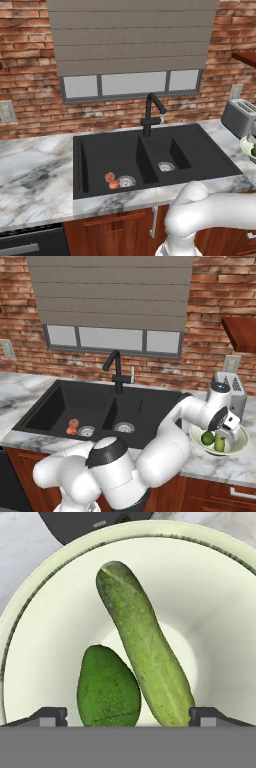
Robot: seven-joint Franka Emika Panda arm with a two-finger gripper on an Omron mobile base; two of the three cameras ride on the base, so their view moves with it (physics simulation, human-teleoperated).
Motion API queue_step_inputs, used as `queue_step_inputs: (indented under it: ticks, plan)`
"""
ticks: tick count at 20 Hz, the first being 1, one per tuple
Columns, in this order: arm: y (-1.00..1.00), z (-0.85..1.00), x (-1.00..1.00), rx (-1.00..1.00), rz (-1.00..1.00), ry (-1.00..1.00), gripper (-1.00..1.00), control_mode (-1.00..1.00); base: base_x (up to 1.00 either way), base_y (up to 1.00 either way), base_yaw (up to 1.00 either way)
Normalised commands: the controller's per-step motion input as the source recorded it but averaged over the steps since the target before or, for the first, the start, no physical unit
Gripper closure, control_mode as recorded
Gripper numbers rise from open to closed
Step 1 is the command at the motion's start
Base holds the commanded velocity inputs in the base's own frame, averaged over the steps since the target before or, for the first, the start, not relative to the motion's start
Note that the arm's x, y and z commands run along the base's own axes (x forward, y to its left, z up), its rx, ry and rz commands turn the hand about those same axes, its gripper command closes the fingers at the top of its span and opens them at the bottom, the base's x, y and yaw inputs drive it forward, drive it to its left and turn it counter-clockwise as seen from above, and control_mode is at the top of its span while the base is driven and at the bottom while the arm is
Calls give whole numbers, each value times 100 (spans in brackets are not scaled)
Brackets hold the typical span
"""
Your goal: There is a mixed pile of frozen fruits and vegetables on the counter. Locate all the frozen vegetables and place the items in a bowl on the counter. Take all the frozen fruits and defrost them in a running sink.
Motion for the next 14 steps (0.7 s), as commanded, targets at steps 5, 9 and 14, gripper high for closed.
queue_step_inputs:
  ticks: [5,9,14]
  plan:
    - [0,22,-5,0,0,-5,-100,-100,0,0,0]
    - [3,33,-14,0,0,-6,-100,-100,0,0,0]
    - [16,35,-24,-2,-3,-6,-100,-100,0,0,0]
